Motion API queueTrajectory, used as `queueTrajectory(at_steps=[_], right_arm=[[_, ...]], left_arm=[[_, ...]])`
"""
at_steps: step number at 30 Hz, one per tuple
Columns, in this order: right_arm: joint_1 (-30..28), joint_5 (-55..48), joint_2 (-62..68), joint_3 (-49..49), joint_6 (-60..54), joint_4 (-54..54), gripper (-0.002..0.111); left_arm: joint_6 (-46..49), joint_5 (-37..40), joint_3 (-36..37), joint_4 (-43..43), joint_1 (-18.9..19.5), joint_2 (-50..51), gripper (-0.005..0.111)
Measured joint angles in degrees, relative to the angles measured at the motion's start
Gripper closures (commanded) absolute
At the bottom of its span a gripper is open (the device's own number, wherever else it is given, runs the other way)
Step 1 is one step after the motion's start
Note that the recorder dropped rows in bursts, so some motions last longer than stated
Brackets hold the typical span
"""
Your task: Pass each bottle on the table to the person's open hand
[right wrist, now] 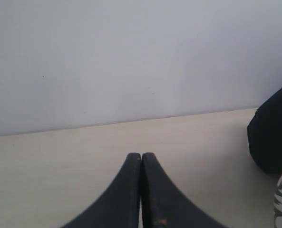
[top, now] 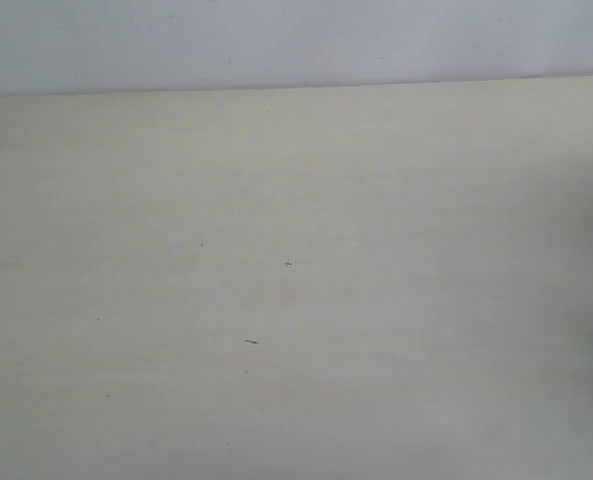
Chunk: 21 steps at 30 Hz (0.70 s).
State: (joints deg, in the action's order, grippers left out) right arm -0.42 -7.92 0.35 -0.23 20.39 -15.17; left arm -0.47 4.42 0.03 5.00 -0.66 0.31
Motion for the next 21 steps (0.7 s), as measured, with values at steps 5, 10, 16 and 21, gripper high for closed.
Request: queueTrajectory(at_steps=[5, 10, 16, 21], right_arm=[[0.00, 0.00, 0.00, 0.00, 0.15, 0.00, 0.108], [0.00, 0.68, 0.00, 0.00, 0.37, 0.18, 0.108], [0.00, 3.47, 0.00, 0.00, -1.99, 3.61, 0.108], [0.00, 2.64, 0.00, 0.00, -7.60, 12.10, 0.108]], left_arm=[[0.00, 0.00, 0.00, 0.10, 0.00, 0.00, 0.107], [0.00, 0.00, 0.00, 0.10, 0.00, 0.00, 0.107], [0.00, 0.00, 0.00, 0.10, 0.00, 0.00, 0.107], [0.00, 0.00, 0.00, 0.10, 0.00, 0.00, 0.107]])
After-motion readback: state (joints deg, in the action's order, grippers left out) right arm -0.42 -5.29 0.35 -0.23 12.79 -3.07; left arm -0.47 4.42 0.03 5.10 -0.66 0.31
